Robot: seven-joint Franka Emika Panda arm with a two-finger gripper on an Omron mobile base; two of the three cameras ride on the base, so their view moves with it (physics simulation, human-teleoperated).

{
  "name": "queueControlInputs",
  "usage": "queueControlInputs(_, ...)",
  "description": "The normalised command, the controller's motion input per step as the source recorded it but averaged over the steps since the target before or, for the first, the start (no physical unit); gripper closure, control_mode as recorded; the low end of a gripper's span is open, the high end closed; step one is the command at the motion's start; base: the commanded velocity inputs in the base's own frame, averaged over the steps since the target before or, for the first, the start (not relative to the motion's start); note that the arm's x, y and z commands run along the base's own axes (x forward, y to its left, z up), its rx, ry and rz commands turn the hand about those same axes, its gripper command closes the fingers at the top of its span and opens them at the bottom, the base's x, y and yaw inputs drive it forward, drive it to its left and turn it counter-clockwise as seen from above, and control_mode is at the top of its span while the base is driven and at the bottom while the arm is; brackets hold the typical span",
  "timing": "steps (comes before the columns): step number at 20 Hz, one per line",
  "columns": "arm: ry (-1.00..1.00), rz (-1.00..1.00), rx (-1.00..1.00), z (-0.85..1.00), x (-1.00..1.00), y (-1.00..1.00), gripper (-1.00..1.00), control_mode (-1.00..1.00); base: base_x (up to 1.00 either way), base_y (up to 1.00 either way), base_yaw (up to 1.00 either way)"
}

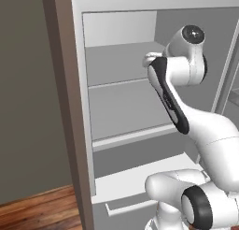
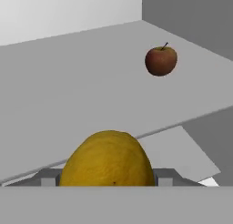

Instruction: Open the fridge, remove the apple, lemon, and shrimp, and place them on any counter.

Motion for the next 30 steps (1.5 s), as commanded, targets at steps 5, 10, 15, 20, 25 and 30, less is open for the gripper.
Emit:
queueControlInputs(5, 0.04, -0.16, 0.16, 0.57, -0.94, -0.18, 1.0, -1.0, 0.0, 0.0, 0.0)
queueControlInputs(10, 0.01, -0.03, 0.0, -0.02, -0.55, -0.06, 1.0, -1.0, 0.0, 0.0, 0.0)
queueControlInputs(15, 0.0, 0.0, 0.0, -0.02, -0.48, -0.02, 1.0, -1.0, 0.0, 0.0, 0.0)
queueControlInputs(20, 0.0, 0.0, 0.0, 0.0, 0.0, 0.0, 1.0, -1.0, 0.0, 0.0, 0.0)
queueControlInputs(25, 0.0, 0.0, 0.0, 0.0, -0.05, 0.0, 1.0, 1.0, -0.07, 0.0, 0.0)
queueControlInputs(30, 0.0, 0.0, 0.0, 0.0, 0.0, 0.0, 1.0, 1.0, -0.55, 0.0, 0.0)
